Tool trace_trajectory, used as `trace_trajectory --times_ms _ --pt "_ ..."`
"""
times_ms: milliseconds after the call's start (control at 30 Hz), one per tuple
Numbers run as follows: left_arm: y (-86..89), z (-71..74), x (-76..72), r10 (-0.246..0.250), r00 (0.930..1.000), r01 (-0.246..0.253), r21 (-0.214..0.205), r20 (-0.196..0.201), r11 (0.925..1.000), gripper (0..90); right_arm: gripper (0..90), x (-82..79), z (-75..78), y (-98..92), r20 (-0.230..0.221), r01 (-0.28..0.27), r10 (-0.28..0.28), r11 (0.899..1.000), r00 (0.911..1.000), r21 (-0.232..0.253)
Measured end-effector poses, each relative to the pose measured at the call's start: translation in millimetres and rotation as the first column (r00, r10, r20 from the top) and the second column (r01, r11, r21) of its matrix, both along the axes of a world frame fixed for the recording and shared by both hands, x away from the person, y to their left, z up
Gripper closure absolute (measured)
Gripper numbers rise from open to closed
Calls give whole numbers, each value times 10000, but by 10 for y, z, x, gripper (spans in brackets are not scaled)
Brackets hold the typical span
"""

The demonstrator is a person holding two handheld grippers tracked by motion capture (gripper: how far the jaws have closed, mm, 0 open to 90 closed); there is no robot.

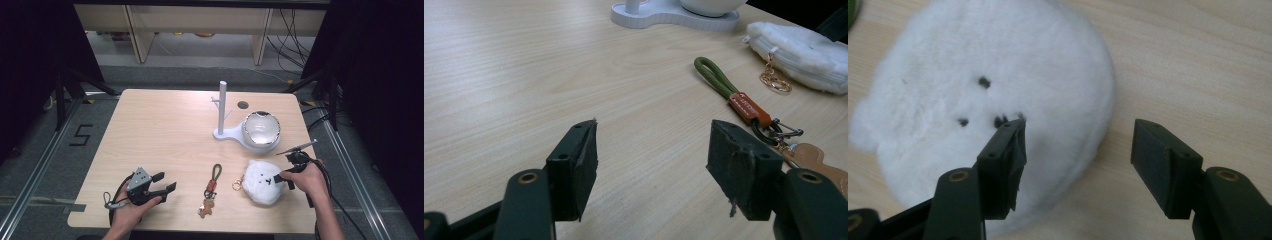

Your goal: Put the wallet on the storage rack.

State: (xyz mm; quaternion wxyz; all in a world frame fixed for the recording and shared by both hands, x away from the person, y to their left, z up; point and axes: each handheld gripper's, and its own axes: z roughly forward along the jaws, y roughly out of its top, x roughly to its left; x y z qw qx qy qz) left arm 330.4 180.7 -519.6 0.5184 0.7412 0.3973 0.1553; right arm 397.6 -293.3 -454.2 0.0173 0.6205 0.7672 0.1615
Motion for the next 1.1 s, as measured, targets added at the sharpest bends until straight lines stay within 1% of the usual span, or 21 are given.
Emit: trace_trajectory --times_ms 233,267,300,333,367,400,467,500,533,567,667,700,733,767,867,900,967,1000,1033,1067,1100 --pt "-5 -8 -4 93 9999 -92 144 -82 9999 363 398 96 -66 16 -8 -102 102 9999 9999 27" --pt "-6 -13 -3 58 10000 -57 90 -70 9999 364 399 103 -74 13 -25 -43 43 10000 10000 43" --pt "-7 -15 -5 56 10000 -56 92 -77 9999 364 399 99 -70 51 -191 315 -309 9989 9993 354" --pt "-7 -13 -7 74 9999 -73 134 -90 9999 364 399 119 -74 31 -110 -97 99 9997 9999 223" --pt "-7 -13 -8 71 9999 -70 154 -97 9999 364 399 119 -75 66 -326 226 -214 9991 9992 361" --pt "-8 -17 -6 47 10000 -46 81 -82 10000 364 399 113 -59 120 -842 947 -902 9942 9924 518" --pt "-8 -20 -4 28 10000 -27 72 -70 10000 364 401 161 -108 75 -220 43 -40 9999 9998 104" --pt "-7 -22 -1 -18 10000 18 53 -76 10000 364 402 168 -120 68 -30 -218 219 9995 9998 224" --pt "-9 -25 -2 0 10000 1 45 -74 10000 365 405 174 -104 90 -456 -22 27 9999 9990 127" --pt "-10 -26 -2 -2 10000 3 42 -78 10000 365 408 173 -90 114 -566 151 -133 9994 9983 319" --pt "-12 -29 -8 57 9999 -56 92 -103 9999 365 420 207 -124 110 -164 -238 240 9997 9996 79" --pt "-12 -30 -8 54 9999 -53 102 -107 9999 365 431 206 -105 126 -514 -99 104 9999 9986 96" --pt "-12 -31 -8 58 9999 -57 95 -122 9999 365 447 210 -115 143 -453 -44 50 9999 9990 121" --pt "-11 -31 -8 57 9999 -56 94 -109 9999 366 466 204 -107 180 -689 266 -249 9994 9973 240" --pt "-9 -29 -7 81 9999 -79 135 -126 9999 366 524 232 -136 152 -403 -380 375 9992 9985 -134" --pt "-9 -28 -7 81 9999 -79 139 -127 9999 366 524 232 -136 152 -403 -380 375 9992 9985 -134" --pt "-12 -30 -7 98 9999 -97 50 -135 9999 366 595 232 -136 143 -274 -595 587 9979 9979 -261" --pt "-13 -30 -6 104 9999 -103 52 -138 9999 366 636 225 -139 141 -26 -539 538 9981 9985 -294" --pt "-7 -29 -5 82 9999 -81 118 -142 9999 367 672 210 -102 167 -596 -94 85 9999 9982 -145" --pt "-7 -29 -5 78 9999 -77 122 -136 9999 367 719 198 -103 172 -472 43 -43 10000 9989 3" --pt "-12 -30 -6 88 9998 -88 44 -152 10000 367 719 198 -103 172 -472 43 -43 10000 9989 3"
